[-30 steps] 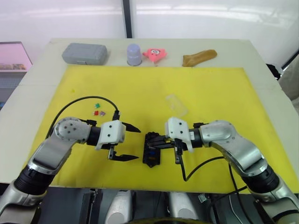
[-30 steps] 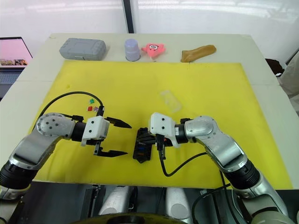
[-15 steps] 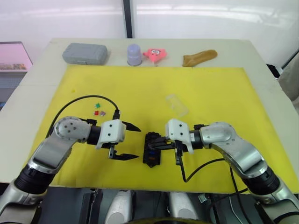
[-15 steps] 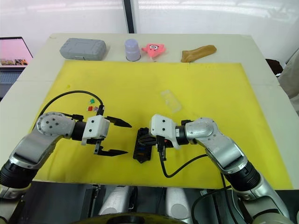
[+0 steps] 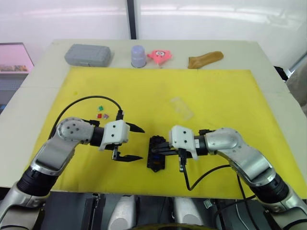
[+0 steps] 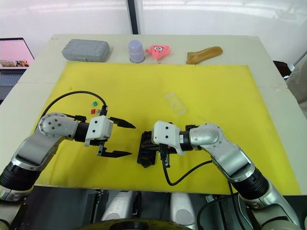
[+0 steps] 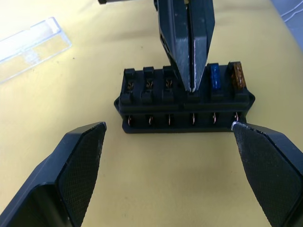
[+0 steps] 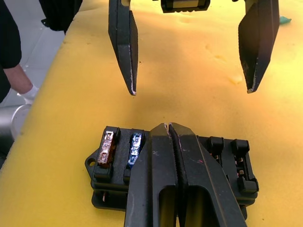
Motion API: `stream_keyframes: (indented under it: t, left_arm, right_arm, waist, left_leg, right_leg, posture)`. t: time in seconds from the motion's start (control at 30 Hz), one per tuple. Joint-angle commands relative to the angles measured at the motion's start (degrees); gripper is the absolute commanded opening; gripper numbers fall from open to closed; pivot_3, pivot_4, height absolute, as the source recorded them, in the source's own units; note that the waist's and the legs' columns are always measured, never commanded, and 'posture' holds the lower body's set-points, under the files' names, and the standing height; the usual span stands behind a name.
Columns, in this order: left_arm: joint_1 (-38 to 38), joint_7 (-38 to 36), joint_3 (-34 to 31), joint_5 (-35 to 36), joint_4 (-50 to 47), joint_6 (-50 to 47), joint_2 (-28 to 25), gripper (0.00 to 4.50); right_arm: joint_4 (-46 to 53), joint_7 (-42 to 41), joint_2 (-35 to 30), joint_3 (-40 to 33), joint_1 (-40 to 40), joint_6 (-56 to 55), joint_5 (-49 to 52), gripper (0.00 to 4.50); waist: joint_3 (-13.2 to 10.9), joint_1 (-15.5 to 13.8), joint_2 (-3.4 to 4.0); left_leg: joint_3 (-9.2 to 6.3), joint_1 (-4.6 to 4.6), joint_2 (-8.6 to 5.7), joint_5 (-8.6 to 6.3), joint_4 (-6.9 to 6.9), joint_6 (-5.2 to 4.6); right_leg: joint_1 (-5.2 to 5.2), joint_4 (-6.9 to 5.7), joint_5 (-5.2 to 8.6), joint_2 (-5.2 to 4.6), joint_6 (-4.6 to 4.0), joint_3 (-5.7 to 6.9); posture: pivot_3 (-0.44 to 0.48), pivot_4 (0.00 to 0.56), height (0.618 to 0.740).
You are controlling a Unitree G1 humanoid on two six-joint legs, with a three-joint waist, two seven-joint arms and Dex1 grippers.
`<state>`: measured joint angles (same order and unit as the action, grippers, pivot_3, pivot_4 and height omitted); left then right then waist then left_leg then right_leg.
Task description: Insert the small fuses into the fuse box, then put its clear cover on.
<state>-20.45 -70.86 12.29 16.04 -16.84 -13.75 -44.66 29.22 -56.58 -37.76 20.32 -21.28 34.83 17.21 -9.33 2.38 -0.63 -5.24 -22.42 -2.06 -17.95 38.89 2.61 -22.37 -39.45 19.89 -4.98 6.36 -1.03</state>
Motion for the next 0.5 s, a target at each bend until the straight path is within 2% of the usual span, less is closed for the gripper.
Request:
stream_keyframes:
  t: [0.03, 0.2, 0.5]
  left_arm:
    - [-0.8, -0.21, -0.3, -0.07, -0.53, 1.36, 0.17, 4.5]
    - [-0.93, -0.22, -0.27, -0.23, -0.21, 1.67, 0.41, 4.5]
    - [-1.1, -0.12, -0.2, -0.24, -0.39, 1.28, 0.6, 4.5]
  right_arm:
    - [2.39, 0.53, 0.8, -2.86, -0.42, 2.65, 3.66, 0.05]
    - [2.54, 2.0, 1.85, -6.24, -2.91, 6.04, 7.31, 0.05]
    - [2.31, 2.44, 1.49, -3.53, -1.22, 4.61, 6.0, 0.05]
  waist:
    - [0.0, -0.01, 0.0]
    - [0.0, 0.03, 0.0]
    - [0.0, 0.02, 0.0]
  left_leg:
    - [0.0, 0.0, 0.0, 0.0, 0.0, 0.0]
    - [0.0, 0.0, 0.0, 0.0, 0.0, 0.0]
    - [0.0, 0.0, 0.0, -0.01, 0.0, -0.02]
  right_leg:
    - [0.0, 0.0, 0.0, 0.0, 0.0, 0.0]
    - [-0.02, 0.0, 0.0, 0.0, 0.0, 0.0]
    - [-0.01, -0.01, 0.0, 0.0, 0.0, 0.0]
  posture:
    - [0.0, 0.15, 0.74]
    - [0.0, 0.15, 0.74]
    - [0.0, 0.15, 0.74]
